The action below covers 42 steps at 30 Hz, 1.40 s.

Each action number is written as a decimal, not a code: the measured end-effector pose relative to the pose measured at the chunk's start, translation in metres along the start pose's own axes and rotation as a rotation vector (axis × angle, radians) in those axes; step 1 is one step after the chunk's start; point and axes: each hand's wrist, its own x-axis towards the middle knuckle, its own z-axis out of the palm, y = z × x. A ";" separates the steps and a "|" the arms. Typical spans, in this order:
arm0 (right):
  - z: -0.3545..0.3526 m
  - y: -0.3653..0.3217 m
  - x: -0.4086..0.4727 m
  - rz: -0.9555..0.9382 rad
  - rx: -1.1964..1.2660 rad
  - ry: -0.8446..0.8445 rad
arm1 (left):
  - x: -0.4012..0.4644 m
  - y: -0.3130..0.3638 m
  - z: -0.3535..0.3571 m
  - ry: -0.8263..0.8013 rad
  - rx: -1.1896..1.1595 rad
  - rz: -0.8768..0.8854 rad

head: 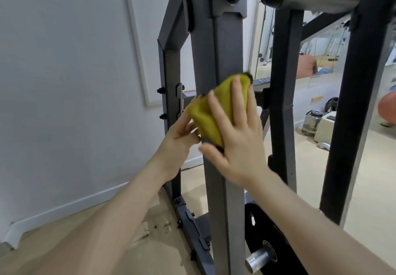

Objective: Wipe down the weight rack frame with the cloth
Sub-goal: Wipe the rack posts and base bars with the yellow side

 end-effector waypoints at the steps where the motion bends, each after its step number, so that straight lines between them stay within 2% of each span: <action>1: 0.002 0.001 -0.015 -0.012 -0.014 -0.040 | -0.001 -0.002 -0.001 0.006 -0.036 -0.009; 6: -0.001 0.013 0.006 -0.165 -0.056 -0.011 | -0.011 -0.006 -0.004 -0.038 -0.153 -0.069; 10: -0.007 0.020 0.015 -0.351 -0.190 -0.071 | -0.017 -0.025 -0.016 -0.105 -0.192 -0.264; 13: 0.001 0.016 0.000 -0.597 -0.291 -0.180 | -0.020 -0.033 -0.018 -0.081 -0.301 -0.347; 16: -0.007 0.018 -0.003 -0.886 -0.287 -0.437 | -0.022 -0.033 -0.015 -0.069 -0.345 -0.355; 18: -0.020 0.025 0.021 -0.950 -0.270 -0.504 | -0.022 -0.034 -0.016 -0.043 -0.338 -0.358; 21: -0.026 0.035 0.054 -0.765 -0.261 -0.263 | -0.021 -0.034 -0.015 -0.011 -0.253 -0.356; 25: 0.000 0.018 -0.001 -0.352 -0.134 -0.066 | -0.030 -0.038 -0.006 -0.034 -0.068 -0.283; 27: 0.013 0.009 -0.040 -0.193 -0.074 -0.045 | -0.032 -0.041 -0.004 -0.070 -0.012 -0.250; 29: 0.016 0.008 -0.056 -0.154 -0.068 -0.043 | -0.033 -0.042 -0.004 -0.102 0.000 -0.230; 32: 0.010 0.011 -0.027 -0.128 -0.016 -0.008 | -0.032 -0.038 -0.002 -0.092 -0.007 -0.224; 36: 0.008 0.000 0.007 0.134 0.234 0.103 | -0.034 -0.038 0.003 -0.096 0.010 -0.243; 42: 0.023 -0.004 -0.062 0.304 0.327 0.034 | -0.032 -0.035 0.008 -0.020 0.076 -0.255</action>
